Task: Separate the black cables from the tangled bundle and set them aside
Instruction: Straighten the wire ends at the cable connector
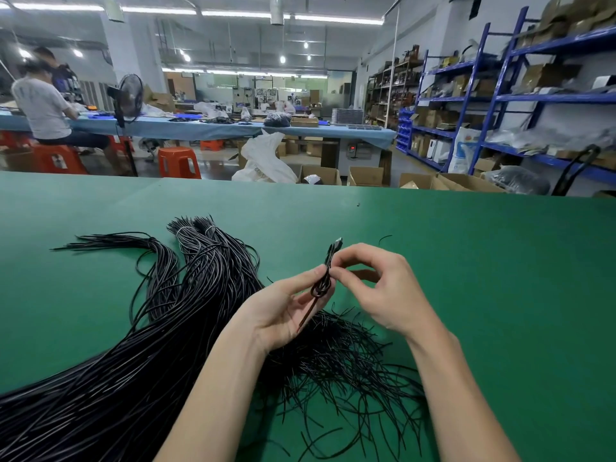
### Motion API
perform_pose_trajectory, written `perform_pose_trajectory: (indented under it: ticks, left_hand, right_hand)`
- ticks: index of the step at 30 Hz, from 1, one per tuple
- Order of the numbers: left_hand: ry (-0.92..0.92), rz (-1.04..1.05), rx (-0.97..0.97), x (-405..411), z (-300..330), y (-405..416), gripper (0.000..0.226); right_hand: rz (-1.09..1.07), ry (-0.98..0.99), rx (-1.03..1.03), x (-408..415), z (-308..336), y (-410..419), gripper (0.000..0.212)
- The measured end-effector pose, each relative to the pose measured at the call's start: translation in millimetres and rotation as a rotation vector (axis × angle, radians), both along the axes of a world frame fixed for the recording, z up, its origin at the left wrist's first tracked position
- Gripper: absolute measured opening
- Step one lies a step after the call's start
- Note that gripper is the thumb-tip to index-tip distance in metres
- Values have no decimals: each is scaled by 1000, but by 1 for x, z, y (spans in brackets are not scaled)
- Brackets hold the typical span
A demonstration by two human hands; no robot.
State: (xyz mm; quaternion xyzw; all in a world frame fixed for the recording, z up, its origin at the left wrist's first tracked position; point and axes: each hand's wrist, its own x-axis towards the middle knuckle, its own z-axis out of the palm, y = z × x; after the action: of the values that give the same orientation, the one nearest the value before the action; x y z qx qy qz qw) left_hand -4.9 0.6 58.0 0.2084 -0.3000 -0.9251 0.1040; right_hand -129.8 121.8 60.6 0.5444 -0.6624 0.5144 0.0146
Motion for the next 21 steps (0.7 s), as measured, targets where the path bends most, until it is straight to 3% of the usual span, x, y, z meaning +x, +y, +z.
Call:
perform_pose_trajectory:
  ticks: [6,11,13,17,21]
  left_hand:
    - [-44,94,-137,-4,-4,-6,10]
    - [-26,107,-263,-2,-2,-7,19]
    - [-6,116,-336,-1,-4,-9,35]
    - [38,61,-506,1,-6,-14,53]
    - [89,-67,-546,8,-2,-23,44]
  right_hand:
    - [-53,47,81,0,7,2,10]
    - [-92,25,93,5,12,1,15]
    - [-106,-76,123,6,12,-3,16]
    - [12,-532,216,7,11,-3,20]
    - [62,-681,258,8,13,-5,17]
